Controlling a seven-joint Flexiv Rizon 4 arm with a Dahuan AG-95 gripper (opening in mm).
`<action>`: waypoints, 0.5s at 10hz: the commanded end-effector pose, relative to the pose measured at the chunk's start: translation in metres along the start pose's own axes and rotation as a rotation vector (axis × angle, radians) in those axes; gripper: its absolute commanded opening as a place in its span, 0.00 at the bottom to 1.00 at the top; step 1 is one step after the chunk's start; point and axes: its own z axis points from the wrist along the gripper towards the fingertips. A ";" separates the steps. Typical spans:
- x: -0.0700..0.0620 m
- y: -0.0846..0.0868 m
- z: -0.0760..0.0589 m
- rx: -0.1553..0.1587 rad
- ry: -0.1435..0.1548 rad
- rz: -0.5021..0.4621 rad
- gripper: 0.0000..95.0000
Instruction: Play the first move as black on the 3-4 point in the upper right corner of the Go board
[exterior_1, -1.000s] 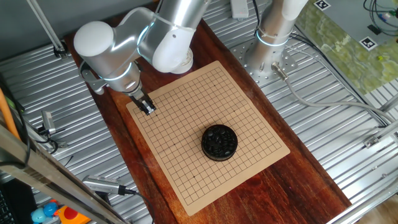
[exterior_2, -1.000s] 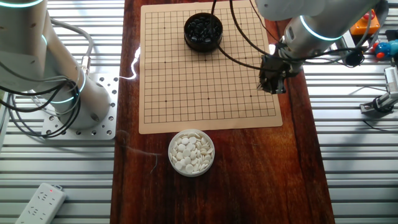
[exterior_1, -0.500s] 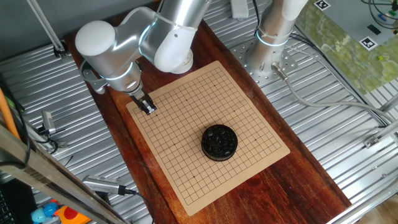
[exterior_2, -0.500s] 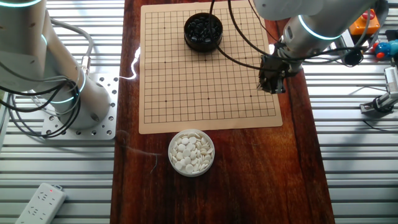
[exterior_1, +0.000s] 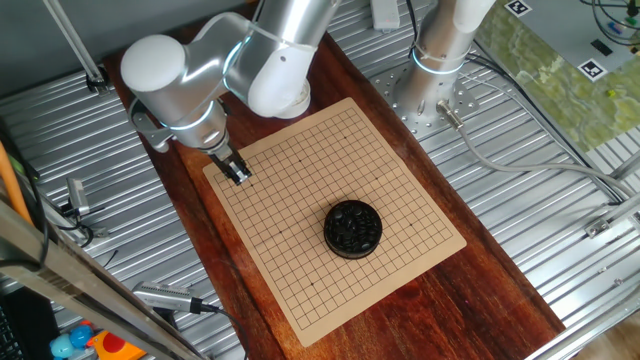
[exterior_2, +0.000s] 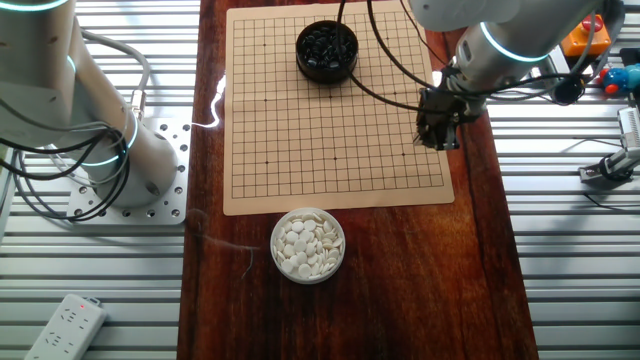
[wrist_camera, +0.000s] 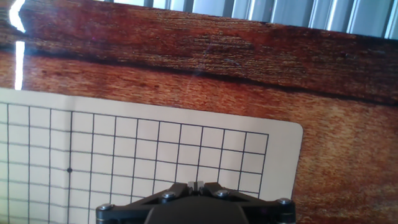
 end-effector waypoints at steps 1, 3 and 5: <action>0.000 0.000 0.000 0.001 -0.006 -0.045 0.00; 0.000 0.000 0.000 -0.006 -0.014 -0.086 0.00; 0.000 0.000 0.000 -0.015 -0.021 -0.111 0.00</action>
